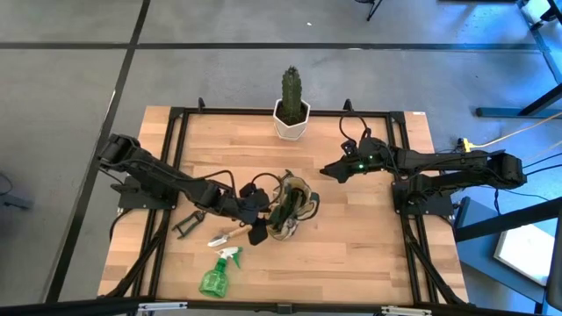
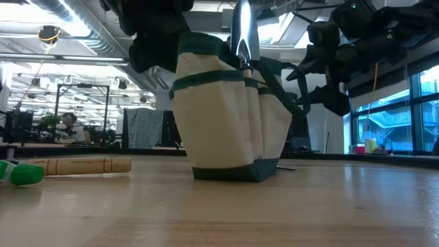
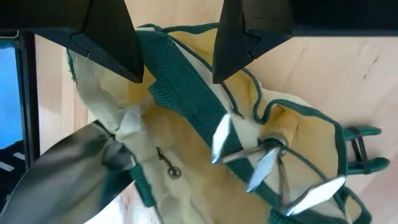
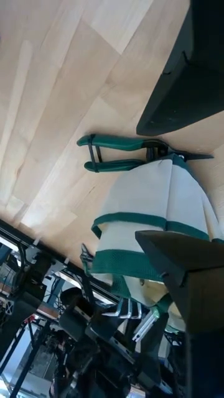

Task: Pick & Place Garden tools in Gardening bag
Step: Adjust the green gardening bag

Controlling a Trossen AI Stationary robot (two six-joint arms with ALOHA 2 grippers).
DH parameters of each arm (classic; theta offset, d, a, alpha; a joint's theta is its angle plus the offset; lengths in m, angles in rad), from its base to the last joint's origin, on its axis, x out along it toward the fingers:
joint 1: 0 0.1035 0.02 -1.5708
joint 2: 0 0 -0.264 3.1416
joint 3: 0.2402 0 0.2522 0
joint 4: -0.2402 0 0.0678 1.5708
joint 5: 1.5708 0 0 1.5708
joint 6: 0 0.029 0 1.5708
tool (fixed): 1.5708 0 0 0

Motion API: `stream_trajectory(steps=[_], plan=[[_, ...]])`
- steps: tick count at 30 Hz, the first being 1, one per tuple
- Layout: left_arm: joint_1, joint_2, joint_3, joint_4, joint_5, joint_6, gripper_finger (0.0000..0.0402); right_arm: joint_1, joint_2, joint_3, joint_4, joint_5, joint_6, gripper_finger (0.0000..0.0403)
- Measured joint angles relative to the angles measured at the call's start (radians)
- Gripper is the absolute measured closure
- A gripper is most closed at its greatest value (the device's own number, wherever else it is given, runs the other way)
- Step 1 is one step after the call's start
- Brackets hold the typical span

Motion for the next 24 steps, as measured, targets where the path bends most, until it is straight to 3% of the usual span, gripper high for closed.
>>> stream_trajectory(steps=[4, 11, 16, 22, 24], plan=[[0.0, -0.001, 0.0, -0.024, -0.059, -0.005, 0.0215, 0.0, 0.0, 0.0, 0.0, 0.0, -0.008, 0.0139], [0.016, -0.002, 0.0, -0.084, -0.069, -0.024, 0.0232, 0.0, 0.0, 0.0, 0.0, 0.0, -0.02, 0.0139], [0.016, -0.002, 0.0, -0.088, -0.069, -0.024, 0.0287, 0.0, 0.0, 0.0, 0.0, 0.0, -0.027, 0.0139], [0.016, -0.002, 0.0, -0.088, -0.041, -0.009, 0.0384, 0.0, 0.0, 0.0, 0.001, 0.0, -0.027, 0.0139], [0.016, -0.002, -0.001, -0.088, -0.037, -0.008, 0.0394, 0.0, 0.0, 0.0, 0.001, 0.0, -0.028, 0.0139]])
